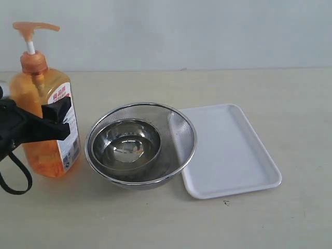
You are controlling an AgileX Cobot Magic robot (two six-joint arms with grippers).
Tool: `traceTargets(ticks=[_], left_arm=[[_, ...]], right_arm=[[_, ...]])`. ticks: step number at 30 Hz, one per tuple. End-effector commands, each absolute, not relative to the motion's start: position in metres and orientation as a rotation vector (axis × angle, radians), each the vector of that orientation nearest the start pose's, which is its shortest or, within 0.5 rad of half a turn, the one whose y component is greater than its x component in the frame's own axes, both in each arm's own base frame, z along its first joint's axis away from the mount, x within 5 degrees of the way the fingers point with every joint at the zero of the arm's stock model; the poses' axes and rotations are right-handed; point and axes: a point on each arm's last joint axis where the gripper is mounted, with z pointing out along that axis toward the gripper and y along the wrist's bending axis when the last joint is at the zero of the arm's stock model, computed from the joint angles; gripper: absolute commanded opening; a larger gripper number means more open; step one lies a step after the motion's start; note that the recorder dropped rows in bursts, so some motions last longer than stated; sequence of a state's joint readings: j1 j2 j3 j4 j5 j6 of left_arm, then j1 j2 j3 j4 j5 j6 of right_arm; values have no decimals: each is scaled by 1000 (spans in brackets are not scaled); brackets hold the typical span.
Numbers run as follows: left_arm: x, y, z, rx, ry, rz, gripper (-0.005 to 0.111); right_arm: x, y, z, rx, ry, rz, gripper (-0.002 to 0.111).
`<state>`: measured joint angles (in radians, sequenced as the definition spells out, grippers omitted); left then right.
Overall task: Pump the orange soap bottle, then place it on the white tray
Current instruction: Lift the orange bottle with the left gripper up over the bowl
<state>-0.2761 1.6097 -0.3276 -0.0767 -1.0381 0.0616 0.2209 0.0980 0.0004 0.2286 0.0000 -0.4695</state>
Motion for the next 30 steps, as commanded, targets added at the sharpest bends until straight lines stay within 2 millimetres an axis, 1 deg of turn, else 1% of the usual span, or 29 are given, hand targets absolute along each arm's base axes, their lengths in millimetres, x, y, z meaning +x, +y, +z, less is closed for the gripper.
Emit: traceTargets(ticks=[1,7,12,16,19,23,28,30], left_arm=[[237,-60,177,176,1560,-127,5],[237,-61,177,175,1561,-144,5],[239,-62,187,171,1515,-151,5],[239,-63,204,172,1445,-170,5],[242,-65,221,157,1376,-191,5],[247,-72,242,204,1316,-228,5],[257,-81,268,214,1264,-338,5],[261,-87,278,243,1234,-376,5]], right_arm=[[63,14,208,-362,1533,-20,0],[63,14,208,-362,1533,-20,0],[63,14,208,-362,1533,-20,0],[63,14,208,-362,1533,-20,0],[63,14,208,-362,1533,-20,0],[63,14,208,-362,1533,-20,0],[63,14,208,-362,1533,-20,0],[63,14,208,-362,1533,-20,0]])
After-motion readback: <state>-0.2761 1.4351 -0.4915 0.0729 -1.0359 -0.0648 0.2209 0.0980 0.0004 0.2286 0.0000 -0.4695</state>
